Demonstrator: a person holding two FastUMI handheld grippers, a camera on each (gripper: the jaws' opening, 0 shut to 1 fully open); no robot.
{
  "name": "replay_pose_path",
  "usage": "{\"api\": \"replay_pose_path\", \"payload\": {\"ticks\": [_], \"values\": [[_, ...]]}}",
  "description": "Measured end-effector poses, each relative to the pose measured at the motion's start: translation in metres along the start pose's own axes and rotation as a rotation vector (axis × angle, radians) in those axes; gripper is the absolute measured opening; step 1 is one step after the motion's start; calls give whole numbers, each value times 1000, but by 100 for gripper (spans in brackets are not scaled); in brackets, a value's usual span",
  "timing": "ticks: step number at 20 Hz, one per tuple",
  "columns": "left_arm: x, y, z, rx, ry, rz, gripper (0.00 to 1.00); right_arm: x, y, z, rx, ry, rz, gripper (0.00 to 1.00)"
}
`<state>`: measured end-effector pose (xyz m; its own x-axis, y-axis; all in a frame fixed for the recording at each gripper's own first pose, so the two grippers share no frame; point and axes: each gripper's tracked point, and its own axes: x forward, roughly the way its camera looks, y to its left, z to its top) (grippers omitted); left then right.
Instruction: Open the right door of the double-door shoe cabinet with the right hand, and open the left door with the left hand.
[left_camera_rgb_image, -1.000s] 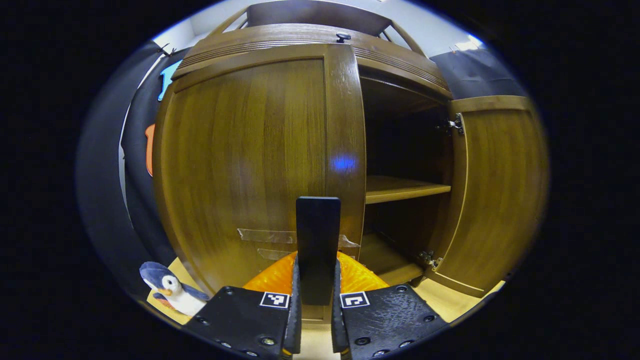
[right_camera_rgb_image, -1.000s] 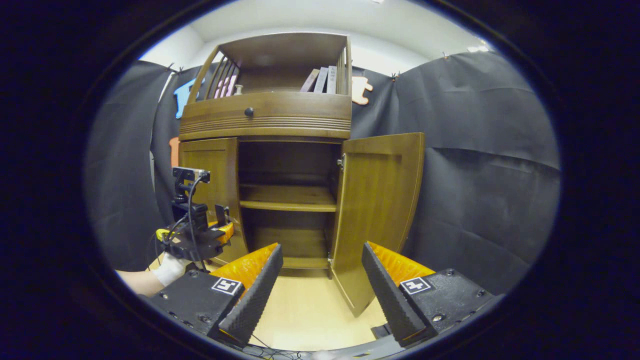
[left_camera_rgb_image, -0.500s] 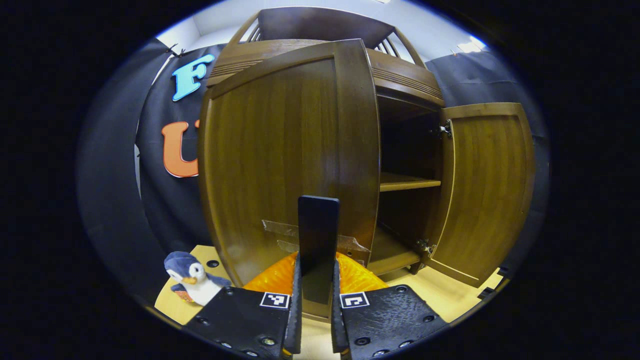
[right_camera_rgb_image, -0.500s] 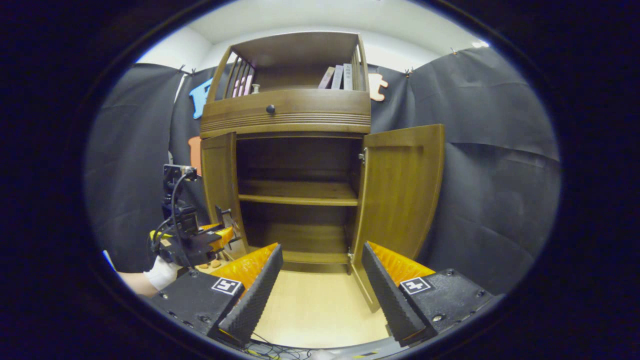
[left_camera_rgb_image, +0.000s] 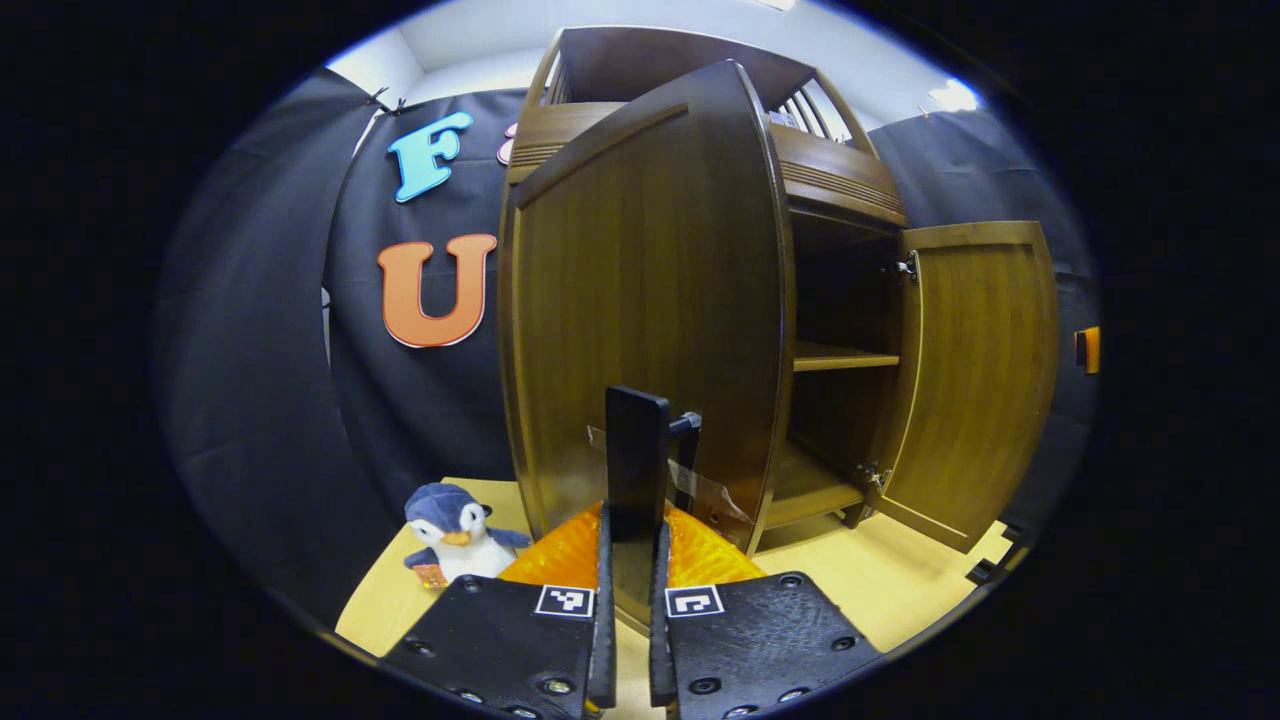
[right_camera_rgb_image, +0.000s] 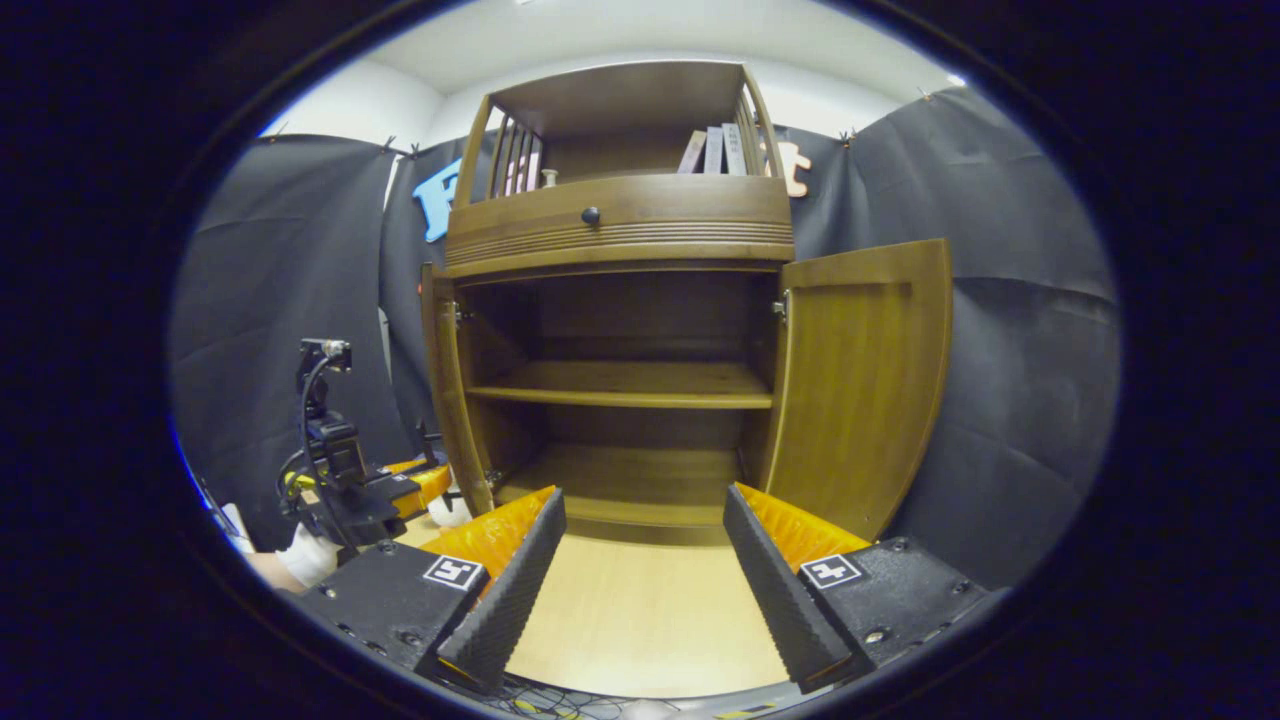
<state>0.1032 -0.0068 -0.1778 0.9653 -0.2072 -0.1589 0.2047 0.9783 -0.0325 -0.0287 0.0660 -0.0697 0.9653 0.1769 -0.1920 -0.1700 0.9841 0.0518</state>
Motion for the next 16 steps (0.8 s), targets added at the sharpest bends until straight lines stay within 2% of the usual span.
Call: {"api": "replay_pose_path", "payload": {"ticks": [2, 4, 5, 6, 7, 8, 10, 12, 16], "values": [[-8, 13, -1, -11, -7, 21, 6, 3, 4, -1, -5, 2, 12, 100], [-17, 32, -4, -19, -8, 53, 5, 6, 10, 0, -9, 3, 25, 100], [-19, 44, -3, -29, -16, 62, 0, 7, 13, 0, -11, 2, 32, 100], [-23, 53, -4, -39, -16, 72, 0, 8, 15, 1, -14, 1, 37, 100], [-28, 66, -6, -49, -20, 87, 8, 10, 17, 0, -16, 2, 43, 99], [-32, 79, -5, -60, -23, 101, 0, 11, 19, 1, -18, 3, 50, 100], [-35, 101, -3, -98, -33, 114, 0, 13, 23, 0, -21, 5, 58, 100], [-34, 111, -5, -112, -31, 92, 0, 16, 24, -2, -20, 10, 63, 100], [-32, 116, -1, -55, -52, 43, 0, 19, 25, -6, -8, 22, 61, 99]]}}
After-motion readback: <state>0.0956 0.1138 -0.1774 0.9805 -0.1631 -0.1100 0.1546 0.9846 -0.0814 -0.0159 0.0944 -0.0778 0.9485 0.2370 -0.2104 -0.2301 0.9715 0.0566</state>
